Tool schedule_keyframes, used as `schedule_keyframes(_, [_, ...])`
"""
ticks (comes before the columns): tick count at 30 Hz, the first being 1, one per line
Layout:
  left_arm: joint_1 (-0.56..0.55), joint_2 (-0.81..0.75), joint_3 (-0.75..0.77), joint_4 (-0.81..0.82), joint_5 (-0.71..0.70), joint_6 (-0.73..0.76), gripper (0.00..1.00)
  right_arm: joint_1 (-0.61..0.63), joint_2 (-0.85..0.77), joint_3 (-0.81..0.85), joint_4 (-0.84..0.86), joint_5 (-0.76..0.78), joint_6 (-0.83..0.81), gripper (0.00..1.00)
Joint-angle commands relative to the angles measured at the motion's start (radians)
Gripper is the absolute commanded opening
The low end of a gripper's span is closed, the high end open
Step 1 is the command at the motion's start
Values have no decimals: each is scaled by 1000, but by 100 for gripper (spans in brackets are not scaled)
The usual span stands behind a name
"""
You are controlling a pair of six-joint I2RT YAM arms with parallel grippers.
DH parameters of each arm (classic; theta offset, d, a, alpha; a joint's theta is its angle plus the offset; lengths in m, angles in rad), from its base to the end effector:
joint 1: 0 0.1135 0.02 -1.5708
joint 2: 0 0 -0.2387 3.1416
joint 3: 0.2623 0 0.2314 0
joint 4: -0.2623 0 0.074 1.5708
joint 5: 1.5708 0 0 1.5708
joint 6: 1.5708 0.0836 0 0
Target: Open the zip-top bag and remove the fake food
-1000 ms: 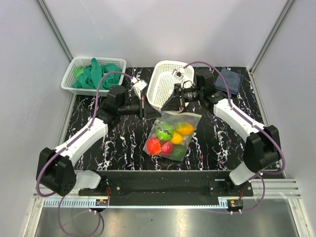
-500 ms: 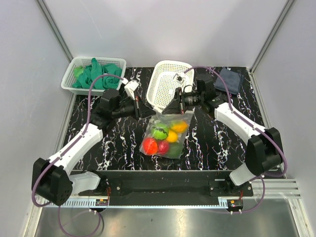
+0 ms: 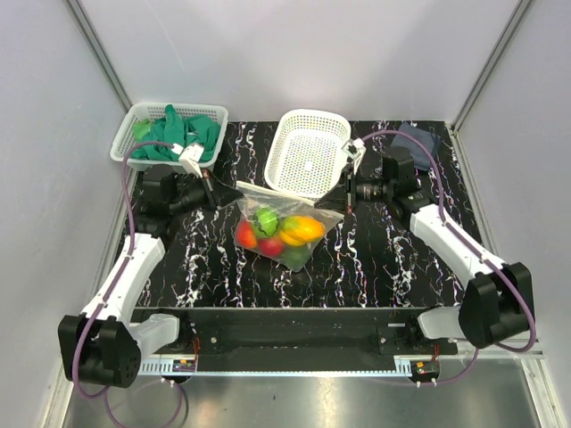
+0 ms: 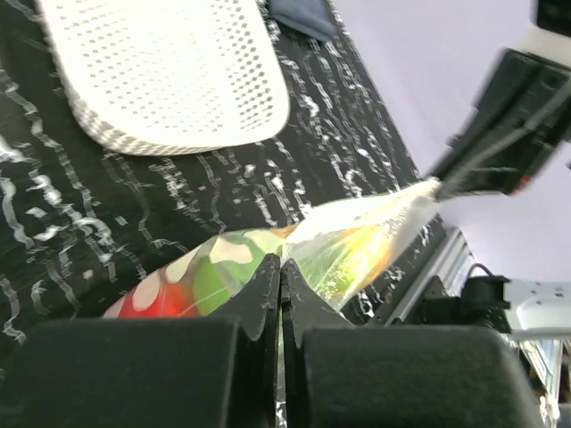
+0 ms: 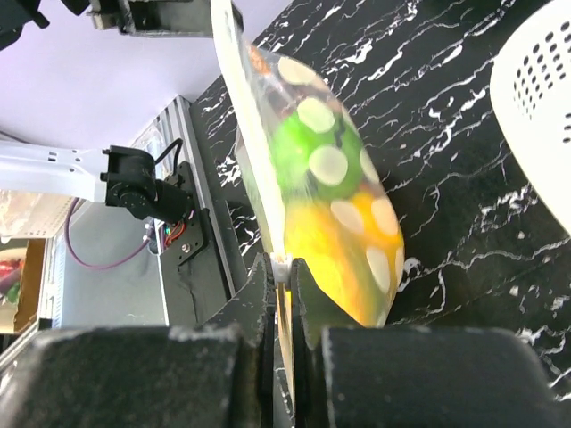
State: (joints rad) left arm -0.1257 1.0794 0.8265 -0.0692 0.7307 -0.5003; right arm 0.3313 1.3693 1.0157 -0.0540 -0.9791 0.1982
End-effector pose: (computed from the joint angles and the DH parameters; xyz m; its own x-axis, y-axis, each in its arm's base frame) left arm 0.2589 -0.0890 0.2830 -0.6216 -0.2815 -0.7310 0.4824 0.5977 -0.6404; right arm 0.2738 0.1676 0.2785 -0.5451 -0.0714 -0.8353 -0.8105 0.2995 0.5034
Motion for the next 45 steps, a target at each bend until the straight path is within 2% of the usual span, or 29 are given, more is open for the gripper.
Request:
schedule_keyframes(1, [63, -1, 25, -23, -7, 62, 0, -15, -111, -58, -9, 65, 53, 0])
schedule_keyframes(12, [107, 37, 17, -9, 15, 83, 0, -12, -308, -252, -105, 145, 150, 0])
schedule_keyframes(16, [107, 54, 19, 19, 96, 106, 0, -2, -334, -269, -115, 137, 181, 1])
schedule_keyframes(17, [106, 57, 19, 25, 108, 112, 0, 6, -328, -260, -119, 137, 181, 4])
schedule_keyframes(18, [106, 57, 20, 28, 124, 117, 0, 8, -322, -226, -135, 137, 178, 11])
schedule_keyframes(20, [106, 53, 20, 37, 159, 128, 0, 9, -286, -186, -153, 143, 170, 15])
schedule_keyframes(21, [106, 48, 22, 40, 168, 131, 0, 8, -271, -142, -164, 145, 168, 20])
schedule_keyframes(22, [106, 44, 19, 43, 188, 140, 0, 9, -238, -117, -168, 145, 164, 33])
schedule_keyframes(24, [106, 28, 17, 49, 211, 152, 0, 9, -196, -39, -188, 140, 153, 42])
schedule_keyframes(25, [104, 22, 14, 51, 219, 157, 0, 9, -149, -10, -202, 138, 136, 51])
schedule_keyframes(32, [95, 7, 3, 52, 245, 172, 0, 40, 45, 213, -248, 141, 70, 75])
schedule_keyframes(38, [86, 8, 5, 57, 246, 170, 0, 100, 233, 443, -339, 125, -39, 77])
schedule_keyframes(42, [83, 10, 0, 58, 253, 175, 0, 103, 323, 570, -377, 172, -45, 77])
schedule_keyframes(45, [78, 13, 0, 58, 256, 177, 0, 113, 387, 633, -379, 122, -37, 73])
